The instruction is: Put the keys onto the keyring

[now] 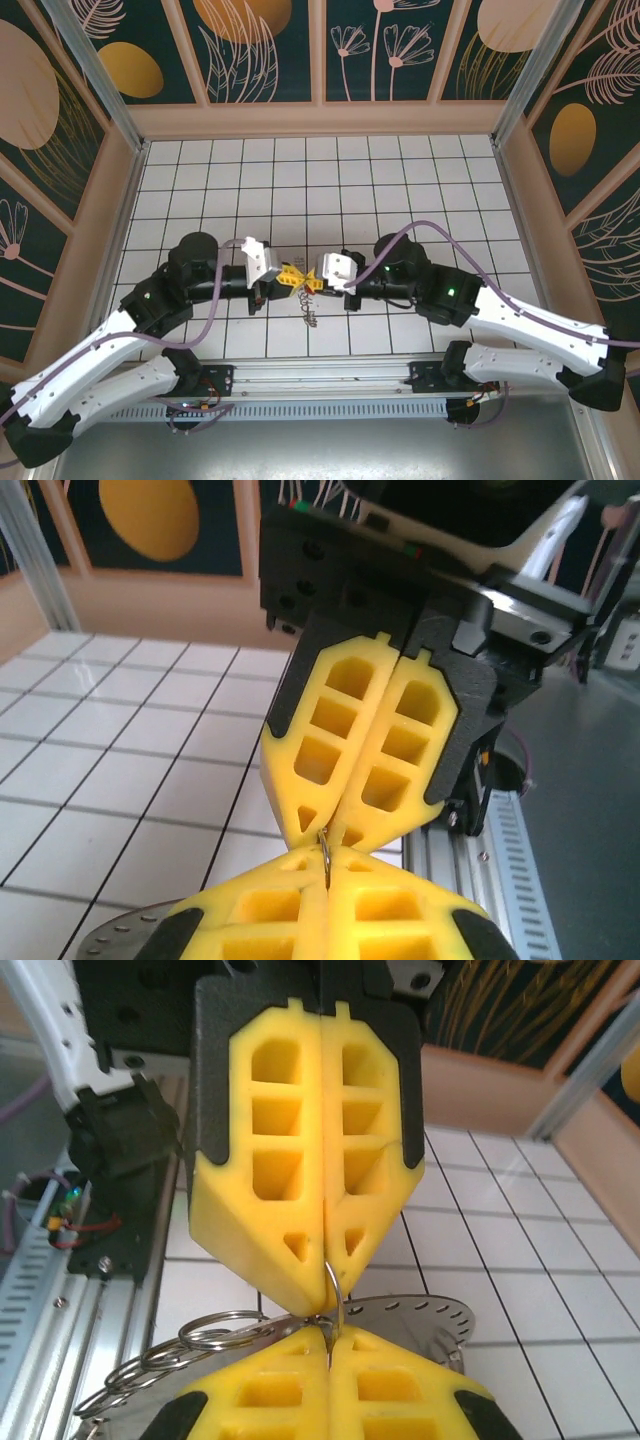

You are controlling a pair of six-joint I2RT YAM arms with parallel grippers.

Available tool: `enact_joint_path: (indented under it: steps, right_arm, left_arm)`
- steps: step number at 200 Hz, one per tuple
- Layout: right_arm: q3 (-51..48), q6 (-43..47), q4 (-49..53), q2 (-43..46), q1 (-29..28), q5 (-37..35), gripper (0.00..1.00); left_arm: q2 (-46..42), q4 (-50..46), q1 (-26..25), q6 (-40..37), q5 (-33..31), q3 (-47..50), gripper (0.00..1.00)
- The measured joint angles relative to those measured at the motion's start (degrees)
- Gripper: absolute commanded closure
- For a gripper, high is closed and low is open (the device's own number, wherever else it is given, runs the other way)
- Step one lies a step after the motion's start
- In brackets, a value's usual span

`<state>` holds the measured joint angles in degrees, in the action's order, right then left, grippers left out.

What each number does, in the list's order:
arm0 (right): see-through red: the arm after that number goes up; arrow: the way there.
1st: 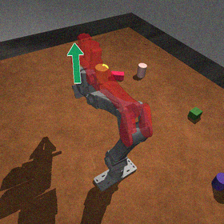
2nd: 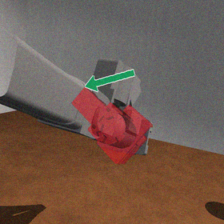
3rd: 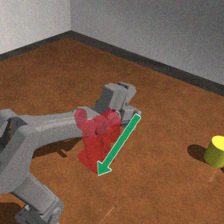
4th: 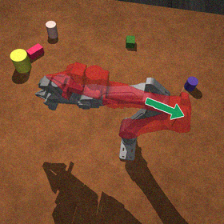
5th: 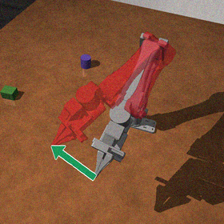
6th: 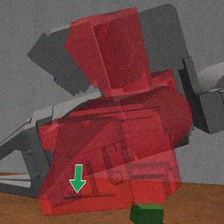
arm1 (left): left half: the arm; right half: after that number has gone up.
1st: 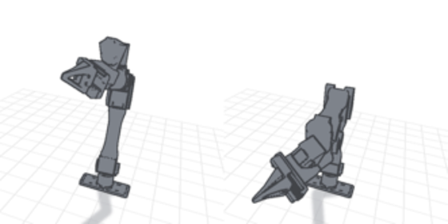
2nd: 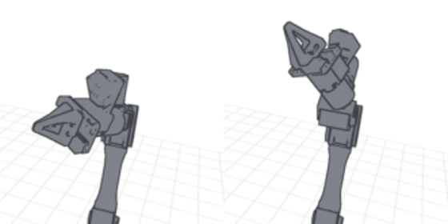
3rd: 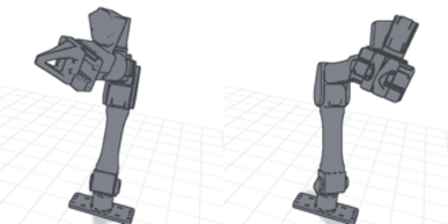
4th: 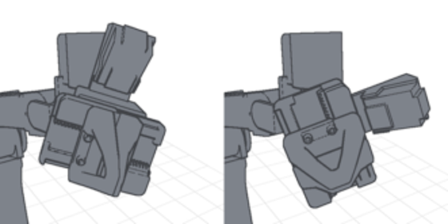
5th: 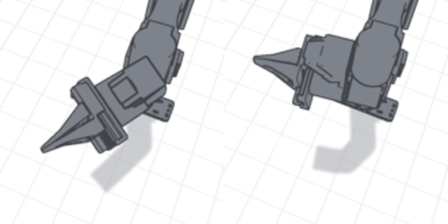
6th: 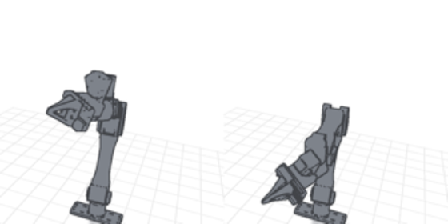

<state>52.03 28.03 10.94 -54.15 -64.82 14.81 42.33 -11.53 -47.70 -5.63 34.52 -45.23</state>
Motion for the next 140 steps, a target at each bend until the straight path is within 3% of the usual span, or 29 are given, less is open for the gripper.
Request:
enact_joint_path:
  steps: [69,140]
  right_arm:
    - [-3.9,-2.1,-8.1,2.8,0.3,5.1,0.9]
    - [-5.6,-3.4,-10.6,3.8,0.7,7.7,0.83]
  left_arm:
    - [-3.0,14.4,-0.3,6.3,7.1,6.0,1.0]
    - [-3.1,16.1,-0.3,7.2,8.1,6.6,1.0]
